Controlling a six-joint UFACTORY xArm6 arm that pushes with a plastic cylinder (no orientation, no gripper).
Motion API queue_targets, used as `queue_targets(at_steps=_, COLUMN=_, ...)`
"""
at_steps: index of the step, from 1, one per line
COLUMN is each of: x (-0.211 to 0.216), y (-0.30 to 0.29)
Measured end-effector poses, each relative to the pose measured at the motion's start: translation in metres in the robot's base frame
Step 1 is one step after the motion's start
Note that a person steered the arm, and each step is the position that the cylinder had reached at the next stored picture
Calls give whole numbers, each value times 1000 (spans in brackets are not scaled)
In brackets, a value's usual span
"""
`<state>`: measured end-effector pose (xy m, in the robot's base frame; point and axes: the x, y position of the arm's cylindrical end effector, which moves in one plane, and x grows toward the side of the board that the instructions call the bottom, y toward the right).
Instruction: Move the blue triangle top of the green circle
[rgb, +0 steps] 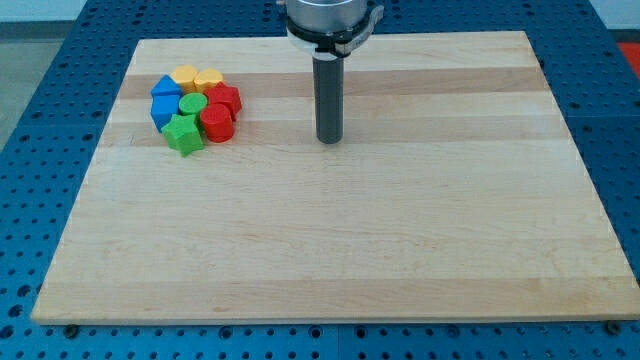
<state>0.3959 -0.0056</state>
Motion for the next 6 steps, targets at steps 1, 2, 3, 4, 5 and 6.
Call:
queue_targets(at_steps=1, x=0, y=0)
queue_targets(at_steps=2, x=0, y=0)
queue_targets(at_steps=3, x=-24, y=0)
queue_targets(at_steps=4, x=-36, y=-1)
queue_targets(at_steps=5, x=-47, y=-9)
queue_targets(at_steps=6, x=-96, y=-50)
